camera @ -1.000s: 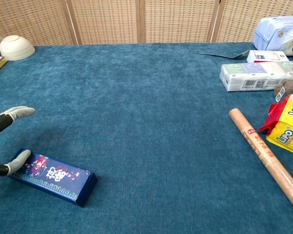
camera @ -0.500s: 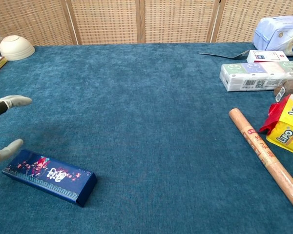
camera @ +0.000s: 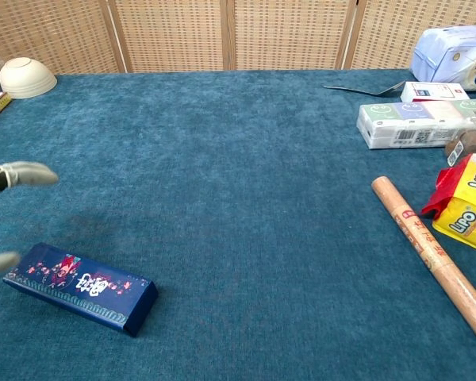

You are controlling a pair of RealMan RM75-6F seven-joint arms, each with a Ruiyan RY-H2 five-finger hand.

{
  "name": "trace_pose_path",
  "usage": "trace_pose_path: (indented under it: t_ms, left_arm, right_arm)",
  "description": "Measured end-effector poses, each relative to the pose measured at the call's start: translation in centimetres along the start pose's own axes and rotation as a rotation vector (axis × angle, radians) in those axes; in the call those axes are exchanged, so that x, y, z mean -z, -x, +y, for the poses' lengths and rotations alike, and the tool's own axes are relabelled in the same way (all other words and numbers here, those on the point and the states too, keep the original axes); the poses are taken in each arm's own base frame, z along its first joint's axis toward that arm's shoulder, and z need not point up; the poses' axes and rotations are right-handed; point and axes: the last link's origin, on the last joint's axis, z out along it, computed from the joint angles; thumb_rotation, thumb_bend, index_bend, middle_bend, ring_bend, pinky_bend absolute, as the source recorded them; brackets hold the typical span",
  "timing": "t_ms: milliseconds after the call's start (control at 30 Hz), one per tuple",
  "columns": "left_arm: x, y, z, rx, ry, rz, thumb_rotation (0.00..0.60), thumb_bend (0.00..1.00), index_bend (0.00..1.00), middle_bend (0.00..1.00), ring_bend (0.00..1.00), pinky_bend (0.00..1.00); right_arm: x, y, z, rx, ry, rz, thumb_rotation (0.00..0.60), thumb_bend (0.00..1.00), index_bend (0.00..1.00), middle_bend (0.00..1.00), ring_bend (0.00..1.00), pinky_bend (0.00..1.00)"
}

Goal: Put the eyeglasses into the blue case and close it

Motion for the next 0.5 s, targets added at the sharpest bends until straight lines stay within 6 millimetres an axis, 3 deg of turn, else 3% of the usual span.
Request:
trace_pose_path:
  t_ms: [267,500]
  left_arm:
    - [-0.7,0.1,-0.1,-0.165,0.011,-0.079,0.326,0.26,0.02,0.00,0.00,0.00]
    - [-2.4,0.8,0.8,-0.307,0.053,-0.076,0.405,0.26,0.02,0.00,0.00,0.00]
  right_arm:
    - [0.0,0.1,-0.2,0.008,0.018,0.007,0.334,0.44,0.00,0.12,0.10,0.34]
    - [0.2,-0.2,-0.2,0.015,0.037,0.023,0.334,0.44,0.00,0.12,0.10,0.34]
